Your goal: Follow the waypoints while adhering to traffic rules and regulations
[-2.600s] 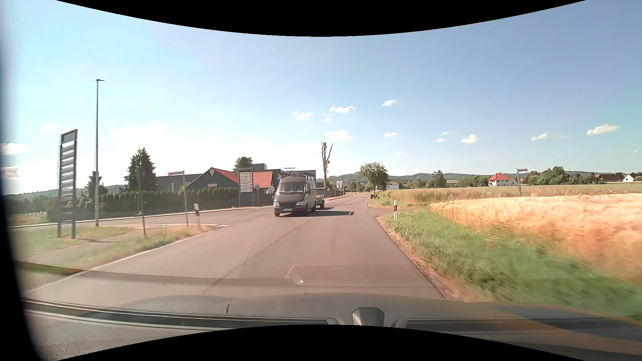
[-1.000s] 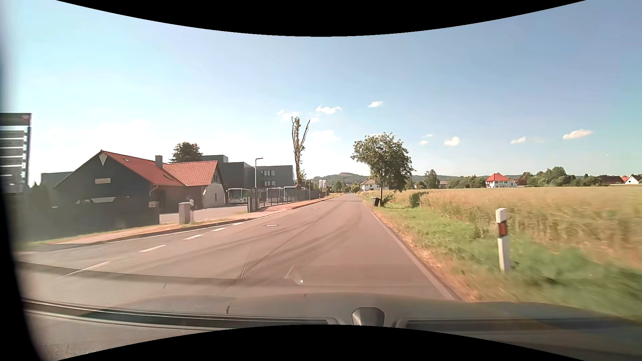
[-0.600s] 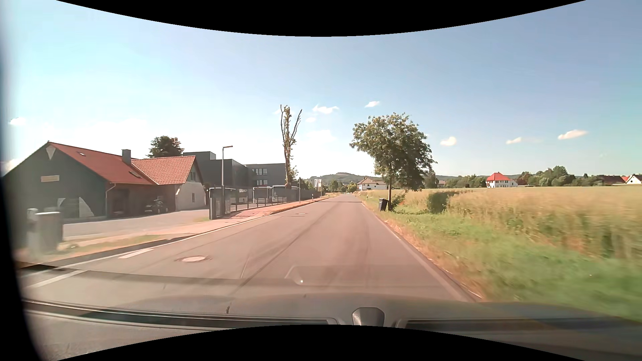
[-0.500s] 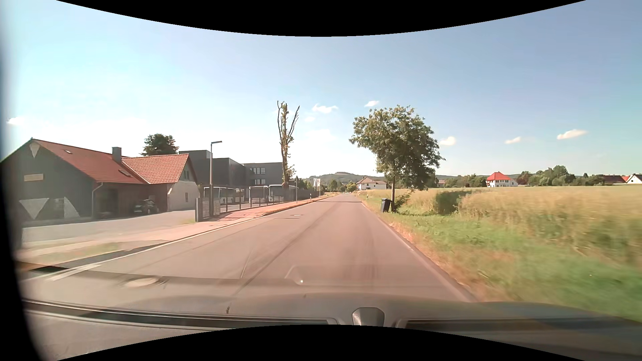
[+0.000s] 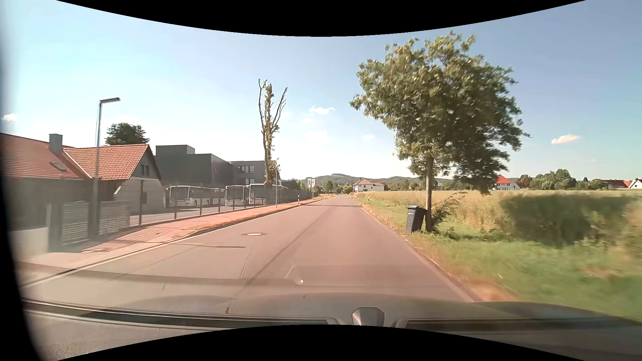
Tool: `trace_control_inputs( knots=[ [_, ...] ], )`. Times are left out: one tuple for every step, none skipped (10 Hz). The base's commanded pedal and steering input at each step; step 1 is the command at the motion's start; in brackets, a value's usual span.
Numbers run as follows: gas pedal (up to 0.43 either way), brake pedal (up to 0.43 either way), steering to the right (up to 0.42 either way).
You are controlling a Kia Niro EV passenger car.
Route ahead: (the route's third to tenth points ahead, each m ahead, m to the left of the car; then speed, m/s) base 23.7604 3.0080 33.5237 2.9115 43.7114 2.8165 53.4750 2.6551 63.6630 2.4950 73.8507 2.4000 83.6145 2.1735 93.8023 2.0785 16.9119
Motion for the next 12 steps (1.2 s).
trace_control_inputs(
  knots=[
    [0.197, 0.006, 0.009],
    [0.197, 0.006, 0.009],
    [0.197, 0.006, 0.009],
    [0.189, 0.006, 0.009],
    [0.177, 0.006, 0.009],
    [0.177, 0.006, 0.008],
    [0.177, 0.006, 0.004],
    [0.177, 0.006, 0.001],
    [0.177, 0.006, 0.001],
    [0.177, 0.006, 0.001],
    [0.177, 0.006, 0.001],
    [0.177, 0.006, 0.001]
  ],
)
